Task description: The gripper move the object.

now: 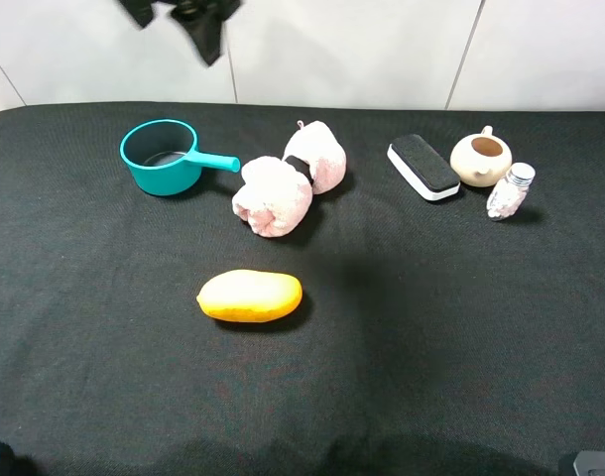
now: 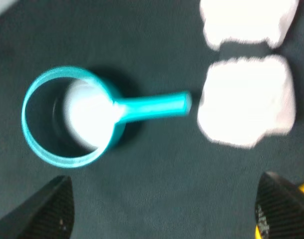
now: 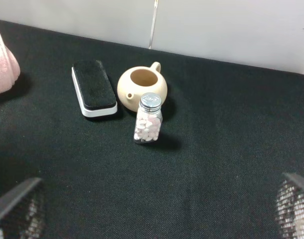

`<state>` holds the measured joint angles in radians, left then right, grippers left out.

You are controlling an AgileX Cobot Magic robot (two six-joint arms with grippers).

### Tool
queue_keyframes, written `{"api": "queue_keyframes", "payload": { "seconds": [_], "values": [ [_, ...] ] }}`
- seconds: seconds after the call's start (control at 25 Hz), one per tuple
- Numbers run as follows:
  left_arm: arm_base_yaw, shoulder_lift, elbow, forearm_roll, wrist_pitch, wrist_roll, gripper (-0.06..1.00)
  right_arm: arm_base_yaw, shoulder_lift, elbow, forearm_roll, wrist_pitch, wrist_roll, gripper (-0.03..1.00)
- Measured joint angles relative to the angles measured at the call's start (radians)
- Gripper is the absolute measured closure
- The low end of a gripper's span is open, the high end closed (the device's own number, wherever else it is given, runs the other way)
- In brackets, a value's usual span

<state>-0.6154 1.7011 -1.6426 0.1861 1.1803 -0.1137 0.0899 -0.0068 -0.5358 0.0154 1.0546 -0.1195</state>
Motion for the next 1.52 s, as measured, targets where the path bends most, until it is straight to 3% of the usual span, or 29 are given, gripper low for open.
{"api": "queue_keyframes", "payload": {
  "seconds": [0.4,1.04,1.2,1.52],
  "values": [
    [0.167,-0.368,0.434,-0.024,-0.051,-0.019,0.15,0.0,0.0,0.0,0.0,-0.001,0.0,0.27],
    [0.594,-0.913,0.904,-0.026,-0.08,-0.023,0.15,0.0,0.0,0.0,0.0,0.0,0.0,0.27],
    [0.65,-1.077,0.995,-0.026,-0.076,-0.033,0.15,0.0,0.0,0.0,0.0,0.0,0.0,0.27],
    [0.657,-1.376,1.075,-0.027,0.001,-0.045,0.15,0.0,0.0,0.0,0.0,0.0,0.0,0.27]
  ]
}}
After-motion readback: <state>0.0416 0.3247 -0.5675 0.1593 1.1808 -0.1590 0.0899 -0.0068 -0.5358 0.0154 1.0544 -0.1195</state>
